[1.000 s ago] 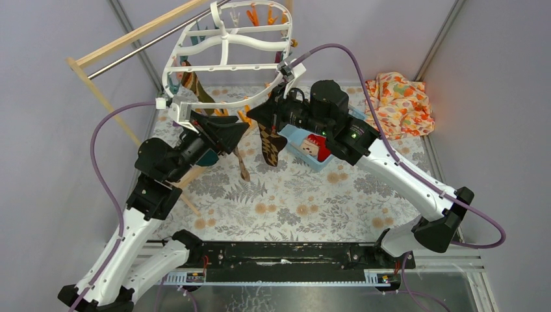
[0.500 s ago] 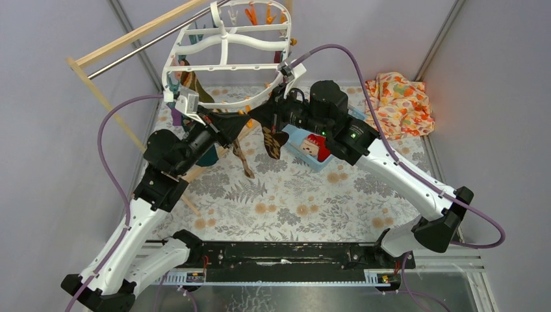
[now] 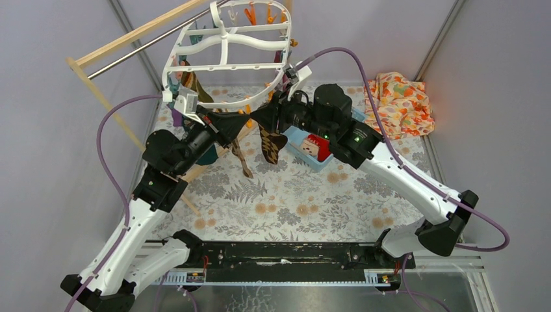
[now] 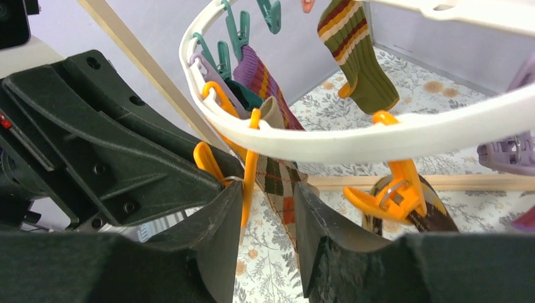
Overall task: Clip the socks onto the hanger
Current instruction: Open the clamp at the hanger.
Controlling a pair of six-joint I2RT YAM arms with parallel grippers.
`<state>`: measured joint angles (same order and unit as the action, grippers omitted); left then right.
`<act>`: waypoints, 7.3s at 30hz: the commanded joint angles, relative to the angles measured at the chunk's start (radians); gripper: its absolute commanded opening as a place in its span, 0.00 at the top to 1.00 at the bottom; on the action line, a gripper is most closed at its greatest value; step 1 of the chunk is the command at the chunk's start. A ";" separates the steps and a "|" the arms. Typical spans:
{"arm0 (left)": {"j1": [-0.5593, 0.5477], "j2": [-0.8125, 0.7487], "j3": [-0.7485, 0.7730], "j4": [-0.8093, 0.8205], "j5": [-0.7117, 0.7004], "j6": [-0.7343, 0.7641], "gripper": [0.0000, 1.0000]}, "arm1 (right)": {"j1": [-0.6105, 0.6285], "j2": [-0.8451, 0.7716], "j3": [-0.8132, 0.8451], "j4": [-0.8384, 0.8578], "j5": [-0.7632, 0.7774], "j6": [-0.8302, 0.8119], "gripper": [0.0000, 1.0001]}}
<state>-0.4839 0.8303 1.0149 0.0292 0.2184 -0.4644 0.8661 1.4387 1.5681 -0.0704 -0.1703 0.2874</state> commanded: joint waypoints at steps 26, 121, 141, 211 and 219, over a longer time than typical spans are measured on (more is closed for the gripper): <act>-0.003 0.003 0.025 0.115 -0.042 -0.036 1.00 | 0.107 -0.043 0.000 -0.027 0.159 -0.124 0.53; -0.004 -0.117 0.120 -0.160 -0.035 -0.109 0.32 | -0.109 0.061 0.060 0.095 -0.558 0.162 1.00; -0.004 -0.076 0.046 0.035 0.034 -0.138 0.31 | -0.185 0.152 -0.059 0.847 -0.958 0.869 1.00; -0.004 0.011 0.018 0.305 0.083 -0.237 1.00 | -0.186 0.199 -0.114 0.998 -0.960 0.975 0.82; -0.004 -0.012 0.017 0.273 0.072 -0.211 1.00 | -0.186 0.179 -0.123 0.879 -0.915 0.860 0.62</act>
<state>-0.4847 0.8413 1.0313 0.2478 0.2802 -0.6987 0.6724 1.6466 1.4490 0.8711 -1.0859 1.2339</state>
